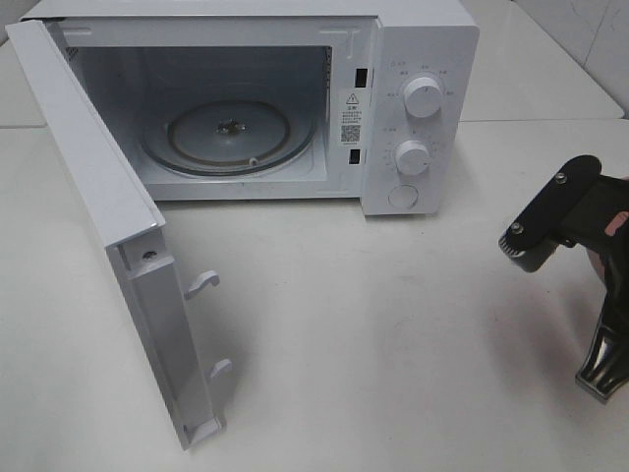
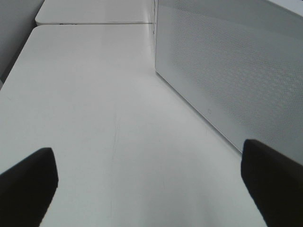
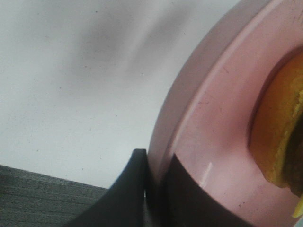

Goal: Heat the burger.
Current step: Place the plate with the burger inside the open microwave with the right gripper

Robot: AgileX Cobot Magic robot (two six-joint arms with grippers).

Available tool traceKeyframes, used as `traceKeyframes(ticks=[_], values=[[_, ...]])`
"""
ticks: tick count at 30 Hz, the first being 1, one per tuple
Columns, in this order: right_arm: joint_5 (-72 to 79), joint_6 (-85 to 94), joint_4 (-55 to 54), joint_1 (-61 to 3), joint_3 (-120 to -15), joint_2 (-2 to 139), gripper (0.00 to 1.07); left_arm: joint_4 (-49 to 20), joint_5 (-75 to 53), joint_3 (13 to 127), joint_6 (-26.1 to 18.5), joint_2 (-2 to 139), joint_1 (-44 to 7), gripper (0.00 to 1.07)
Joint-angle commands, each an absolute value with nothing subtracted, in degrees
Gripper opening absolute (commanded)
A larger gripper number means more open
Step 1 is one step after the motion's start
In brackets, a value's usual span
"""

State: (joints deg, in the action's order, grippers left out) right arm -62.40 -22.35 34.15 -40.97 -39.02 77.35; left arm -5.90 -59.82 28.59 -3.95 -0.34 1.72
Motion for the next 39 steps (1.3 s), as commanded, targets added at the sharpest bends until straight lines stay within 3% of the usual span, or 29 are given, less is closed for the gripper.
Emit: traceKeyframes(ticks=[1, 22, 28, 39], values=[[-66.58, -22.75, 37.18, -45.55, -38.67, 76.72, 0.0, -6.13, -59.47, 28.48, -3.67, -1.55, 1.95, 1.03], [-69.61, -25.1, 36.9, -73.4, -38.67, 76.72, 0.0, -6.13, -59.47, 28.48, -3.67, -1.55, 1.95, 1.03], [-68.3, -21.37, 37.41, -77.23, -38.67, 76.72, 0.01, -6.13, -59.47, 28.48, -3.67, -1.55, 1.95, 1.03], [-60.1, -11.29, 42.17, -77.46, -38.67, 76.72, 0.01, -6.13, -59.47, 28.48, -3.67, -1.55, 1.95, 1.03]])
